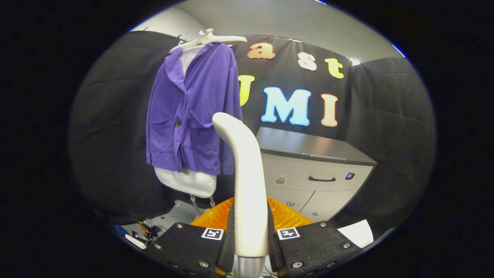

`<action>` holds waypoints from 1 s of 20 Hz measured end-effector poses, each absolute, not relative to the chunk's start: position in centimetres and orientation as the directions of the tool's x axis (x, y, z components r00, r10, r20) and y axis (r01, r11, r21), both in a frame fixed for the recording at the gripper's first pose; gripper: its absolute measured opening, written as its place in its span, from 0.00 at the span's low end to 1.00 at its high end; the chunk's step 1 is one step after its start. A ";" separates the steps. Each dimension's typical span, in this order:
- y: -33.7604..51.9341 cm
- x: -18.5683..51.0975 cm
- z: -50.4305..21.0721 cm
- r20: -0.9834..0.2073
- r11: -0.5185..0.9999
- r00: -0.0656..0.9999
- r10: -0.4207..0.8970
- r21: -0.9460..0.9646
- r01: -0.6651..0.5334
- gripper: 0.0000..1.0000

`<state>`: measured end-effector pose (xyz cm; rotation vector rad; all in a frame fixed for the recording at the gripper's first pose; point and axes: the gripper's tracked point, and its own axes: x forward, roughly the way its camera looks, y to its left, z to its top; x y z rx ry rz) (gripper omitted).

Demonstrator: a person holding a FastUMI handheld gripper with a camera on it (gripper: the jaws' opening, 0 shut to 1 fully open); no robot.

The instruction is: Iron the clothes twice with a garment steamer, once on the left side and once on the right side.

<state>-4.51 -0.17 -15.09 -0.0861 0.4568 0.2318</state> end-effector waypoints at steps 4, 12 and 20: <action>-2.8 -4.5 -10.4 -0.338 0.980 0.921 0.195 0.024 -0.198 0.36; -5.2 -4.0 -3.8 -0.125 0.988 0.981 0.150 0.066 -0.143 0.36; -6.0 -3.1 -1.1 -0.049 0.995 0.995 0.092 0.047 -0.090 0.36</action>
